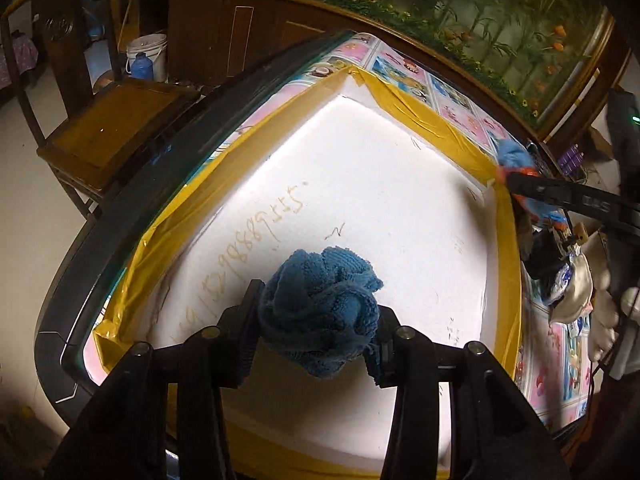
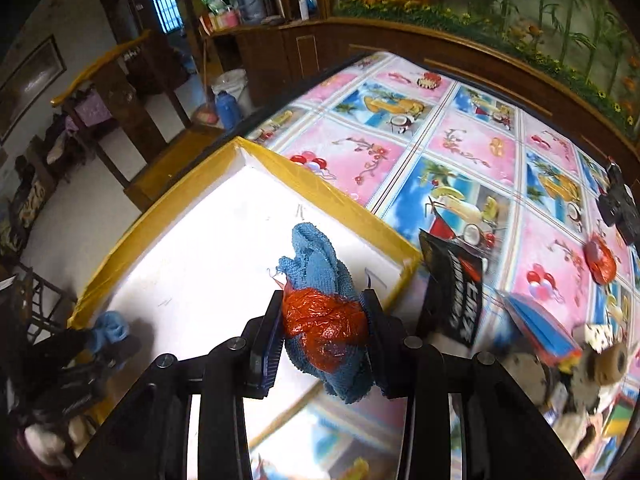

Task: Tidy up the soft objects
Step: 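Carry both cloths into the white tray and open both grippers, then grasp the white cloth with the left gripper while the right reaches the pink tissue pack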

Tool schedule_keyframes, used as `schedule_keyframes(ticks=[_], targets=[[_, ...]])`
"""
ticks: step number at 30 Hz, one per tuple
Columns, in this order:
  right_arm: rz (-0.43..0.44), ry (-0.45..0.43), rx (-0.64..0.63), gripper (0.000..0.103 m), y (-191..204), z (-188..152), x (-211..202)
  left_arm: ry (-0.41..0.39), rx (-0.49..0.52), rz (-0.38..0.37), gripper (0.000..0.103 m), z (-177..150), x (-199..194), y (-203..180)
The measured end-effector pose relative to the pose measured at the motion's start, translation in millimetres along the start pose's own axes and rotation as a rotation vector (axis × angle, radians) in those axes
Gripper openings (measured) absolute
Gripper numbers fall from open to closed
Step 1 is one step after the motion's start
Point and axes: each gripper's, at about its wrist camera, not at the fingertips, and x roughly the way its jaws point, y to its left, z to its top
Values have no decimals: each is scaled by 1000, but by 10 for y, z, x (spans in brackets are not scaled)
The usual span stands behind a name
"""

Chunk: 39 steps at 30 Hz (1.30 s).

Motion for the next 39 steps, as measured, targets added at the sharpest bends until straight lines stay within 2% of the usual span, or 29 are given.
schedule_keyframes(ticks=[4,7,8,11,13,17,19,20,22,23,25,31,35,39], targets=[[-43,40,14,36,-13,195,438,-1,-2,13,44,-2,-18,63],[-75,54,19,37,-16,217,606,-11,-17,-25,48,14,-74,61],[-87,52,20,41,-28,200,641,-16,-31,-50,50,14,-103,69],[-62,43,53,55,-42,185,595,-39,-67,-106,52,34,-176,84],[-53,30,72,64,-54,165,513,-54,-78,-113,52,43,-215,107],[-32,-21,100,66,-110,124,264,-71,-101,-136,52,38,-306,129],[-22,-73,110,66,-172,68,11,-96,-114,-134,52,34,-395,112],[-21,-96,111,66,-200,28,-111,-109,-121,-133,56,29,-441,106],[-28,-153,108,69,-294,-137,-444,-133,-135,-128,68,12,-520,72],[-37,-175,108,74,-337,-214,-571,-145,-142,-124,71,7,-555,66],[-57,-222,122,81,-467,-441,-854,-154,-146,-121,71,-5,-596,28],[-109,-280,242,82,-1057,-1251,-1420,-140,-105,-124,71,-76,-619,-282],[-142,-283,336,82,-1433,-1706,-1603,-126,-40,-135,71,-121,-635,-558],[-160,-281,392,82,-1655,-1985,-1737,-111,34,-147,71,-185,-635,-870]])
